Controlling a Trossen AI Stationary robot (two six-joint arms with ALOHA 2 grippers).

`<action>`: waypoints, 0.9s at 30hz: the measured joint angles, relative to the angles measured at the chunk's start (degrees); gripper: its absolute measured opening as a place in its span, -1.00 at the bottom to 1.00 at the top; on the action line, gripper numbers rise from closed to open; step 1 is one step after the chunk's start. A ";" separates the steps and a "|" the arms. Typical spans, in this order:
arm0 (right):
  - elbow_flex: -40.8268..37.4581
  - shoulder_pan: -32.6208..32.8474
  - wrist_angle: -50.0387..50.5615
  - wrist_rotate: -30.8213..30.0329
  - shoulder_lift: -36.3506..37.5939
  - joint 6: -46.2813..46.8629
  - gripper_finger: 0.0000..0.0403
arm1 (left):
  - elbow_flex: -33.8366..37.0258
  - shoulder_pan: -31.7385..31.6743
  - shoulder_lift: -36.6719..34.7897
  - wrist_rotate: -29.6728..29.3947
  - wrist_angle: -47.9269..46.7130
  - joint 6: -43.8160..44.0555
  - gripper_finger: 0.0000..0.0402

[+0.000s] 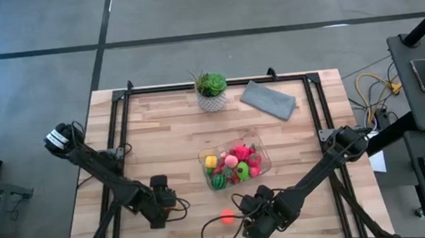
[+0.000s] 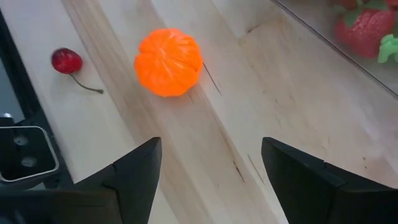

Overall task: Pick and placing Produce into tupperware
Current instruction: Put the corn into the transparent bin

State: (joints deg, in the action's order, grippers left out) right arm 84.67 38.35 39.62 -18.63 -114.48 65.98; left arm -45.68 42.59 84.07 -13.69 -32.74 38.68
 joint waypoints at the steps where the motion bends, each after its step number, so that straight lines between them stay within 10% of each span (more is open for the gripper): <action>1: -0.17 0.00 0.04 0.00 0.00 0.00 0.33 | 0.31 -0.23 0.00 0.24 1.36 0.02 0.15; 27: -0.49 0.02 0.02 0.05 0.00 0.02 0.32 | 0.70 -0.22 6.14 0.60 4.53 0.02 -0.02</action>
State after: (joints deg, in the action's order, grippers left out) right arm 84.18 38.37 39.64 -18.58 -114.48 66.00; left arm -44.99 42.37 90.21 -13.09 -28.22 38.70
